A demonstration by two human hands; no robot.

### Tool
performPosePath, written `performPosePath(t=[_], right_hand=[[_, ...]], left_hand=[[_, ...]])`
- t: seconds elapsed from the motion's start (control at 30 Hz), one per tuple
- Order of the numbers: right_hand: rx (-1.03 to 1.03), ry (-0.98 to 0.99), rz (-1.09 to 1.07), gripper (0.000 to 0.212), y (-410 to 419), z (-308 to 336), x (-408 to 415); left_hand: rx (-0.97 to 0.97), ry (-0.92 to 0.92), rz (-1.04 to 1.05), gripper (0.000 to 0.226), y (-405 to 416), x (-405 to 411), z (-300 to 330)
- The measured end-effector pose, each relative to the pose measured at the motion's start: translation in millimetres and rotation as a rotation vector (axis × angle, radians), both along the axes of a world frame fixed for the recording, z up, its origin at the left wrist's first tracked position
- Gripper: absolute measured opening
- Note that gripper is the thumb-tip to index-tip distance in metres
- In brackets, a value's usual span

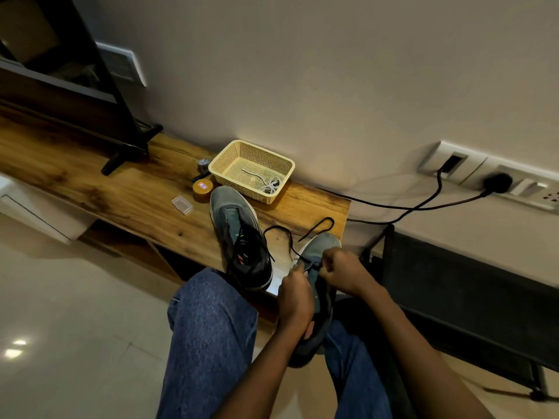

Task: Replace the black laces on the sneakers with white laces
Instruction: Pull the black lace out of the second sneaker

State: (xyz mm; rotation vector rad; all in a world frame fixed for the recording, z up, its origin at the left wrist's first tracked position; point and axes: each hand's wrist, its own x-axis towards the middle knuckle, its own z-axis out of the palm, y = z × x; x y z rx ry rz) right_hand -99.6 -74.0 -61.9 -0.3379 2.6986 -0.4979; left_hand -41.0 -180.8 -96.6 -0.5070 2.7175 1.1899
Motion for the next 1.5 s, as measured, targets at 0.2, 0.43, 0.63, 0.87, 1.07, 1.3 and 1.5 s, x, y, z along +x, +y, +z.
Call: performPosePath(t=[0.2, 0.43, 0.63, 0.87, 1.07, 1.3, 1.5], right_hand=[[0.189, 0.173, 0.075, 0.024, -18, -20, 3], [-0.190, 0.027, -0.103, 0.033, 7, -5, 0], [-0.031, 0.098, -0.032, 0.019, -3, -9, 3], [0.138, 0.135, 0.090, 0.017, -17, -11, 3], [-0.078, 0.078, -0.084, 0.029, -2, -5, 5], [0.171, 0.221, 0.029, 0.020, -18, -19, 2], [-0.124, 0.169, -0.134, 0.012, -2, -17, 4]], left_hand=[[-0.002, -0.003, -0.017, 0.032, -1, -1, 0], [0.035, -0.010, 0.039, 0.035, 1, -3, -3], [0.010, -0.018, 0.002, 0.034, 0, -3, -2], [0.023, -0.005, 0.010, 0.032, 1, -2, -2], [0.055, -0.013, 0.044, 0.028, 2, -1, -2], [0.037, -0.017, 0.011, 0.029, 1, -2, -1], [0.089, -0.018, 0.054, 0.028, 0, -2, -2]])
